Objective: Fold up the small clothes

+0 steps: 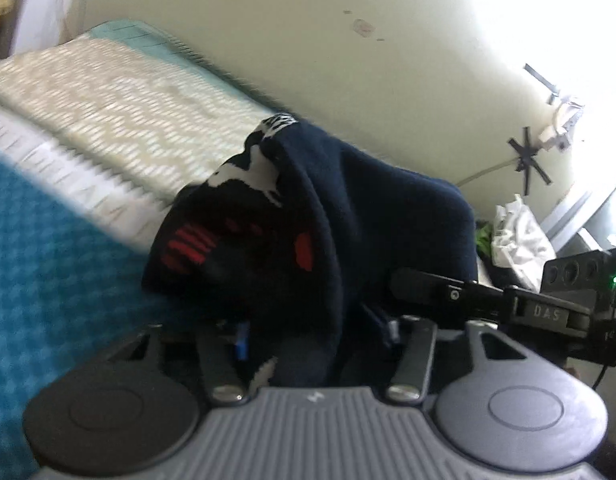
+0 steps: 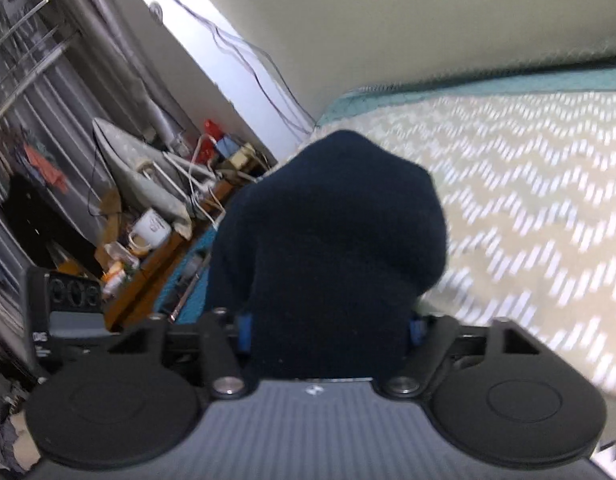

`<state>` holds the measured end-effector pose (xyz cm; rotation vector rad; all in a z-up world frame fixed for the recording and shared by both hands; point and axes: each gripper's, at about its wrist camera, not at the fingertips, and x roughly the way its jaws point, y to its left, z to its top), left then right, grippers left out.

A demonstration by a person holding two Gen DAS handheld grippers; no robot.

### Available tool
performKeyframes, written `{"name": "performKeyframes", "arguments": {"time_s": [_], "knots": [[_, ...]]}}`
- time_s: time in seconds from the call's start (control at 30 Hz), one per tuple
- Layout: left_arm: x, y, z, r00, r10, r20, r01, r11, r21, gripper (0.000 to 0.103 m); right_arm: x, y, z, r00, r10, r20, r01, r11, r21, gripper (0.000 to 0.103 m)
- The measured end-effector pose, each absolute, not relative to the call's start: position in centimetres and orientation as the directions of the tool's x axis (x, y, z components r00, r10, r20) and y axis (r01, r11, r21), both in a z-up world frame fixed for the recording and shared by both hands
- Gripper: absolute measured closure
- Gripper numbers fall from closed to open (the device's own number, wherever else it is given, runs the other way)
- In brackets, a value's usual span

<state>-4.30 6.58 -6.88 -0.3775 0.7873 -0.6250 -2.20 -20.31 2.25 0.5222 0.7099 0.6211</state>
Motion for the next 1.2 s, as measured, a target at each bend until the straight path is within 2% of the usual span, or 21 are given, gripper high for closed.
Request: {"name": "performKeyframes", "arguments": {"time_s": [0.03,0.23,0.33,0.43,0.5,0.57,0.63,0.67,0.8,0.83,0.93,1.2], "knots": [[-3.7,5.7,-6.3,0.536,-0.655,-0.534,0.395,0.753,-0.527,0.063,-2.1,-20.9,2.5,0.616,0.663,-0.425,-0.337,0.71,0.619,0.047],[1.6,-2.3,-4.4,0.489,-0.719,-0.494,0.501,0.695,-0.516,0.063,-1.8,-26.9,5.6,0.765,0.523,-0.376,-0.291,0.801,0.523,0.047],[4.3,-6.9,-4.6,0.47,-0.72,-0.51,0.532,0.693,-0.487,0.063,-1.1,-30.1,6.2,0.818,0.419,-0.395,-0.222,0.862,0.455,0.047],[5.8,-11.1,-5.5,0.48,-0.679,-0.556,0.556,0.726,-0.406,0.062,0.0,-32.5,5.7,0.831,0.35,-0.433,-0.152,0.891,0.428,0.046],[6.0,-12.6,-6.5,0.502,-0.643,-0.578,0.554,0.752,-0.356,0.057,0.9,-33.9,4.4,0.822,0.332,-0.462,-0.107,0.888,0.448,0.045],[5.8,-12.9,-7.5,0.533,-0.624,-0.571,0.546,0.77,-0.332,0.037,1.3,-35.2,2.3,0.819,0.339,-0.463,-0.066,0.857,0.511,0.036],[5.8,-12.5,-7.5,0.541,-0.614,-0.575,0.527,0.78,-0.337,0.029,1.9,-35.6,1.5,0.8,0.341,-0.494,-0.031,0.845,0.533,0.029],[5.8,-12.3,-7.7,0.544,-0.604,-0.582,0.513,0.788,-0.339,0.021,2.0,-35.7,1.4,0.795,0.355,-0.491,-0.036,0.837,0.546,0.026],[5.8,-12.1,-7.9,0.564,-0.566,-0.602,0.48,0.817,-0.318,0.009,1.8,-35.0,1.2,0.784,0.366,-0.501,-0.04,0.836,0.548,0.02],[5.7,-12.4,-7.8,0.579,-0.541,-0.61,0.47,0.833,-0.293,0.002,1.7,-34.8,1.3,0.784,0.364,-0.503,-0.042,0.84,0.541,0.018],[5.3,-12.7,-7.7,0.608,-0.495,-0.621,0.456,0.858,-0.238,0.0,1.3,-34.6,1.2,0.788,0.349,-0.508,-0.04,0.851,0.523,0.013],[4.4,-13.2,-7.9,0.626,-0.449,-0.637,0.436,0.879,-0.192,0.0,-0.3,-33.9,1.0,0.792,0.327,-0.515,-0.029,0.864,0.503,0.012]]}}
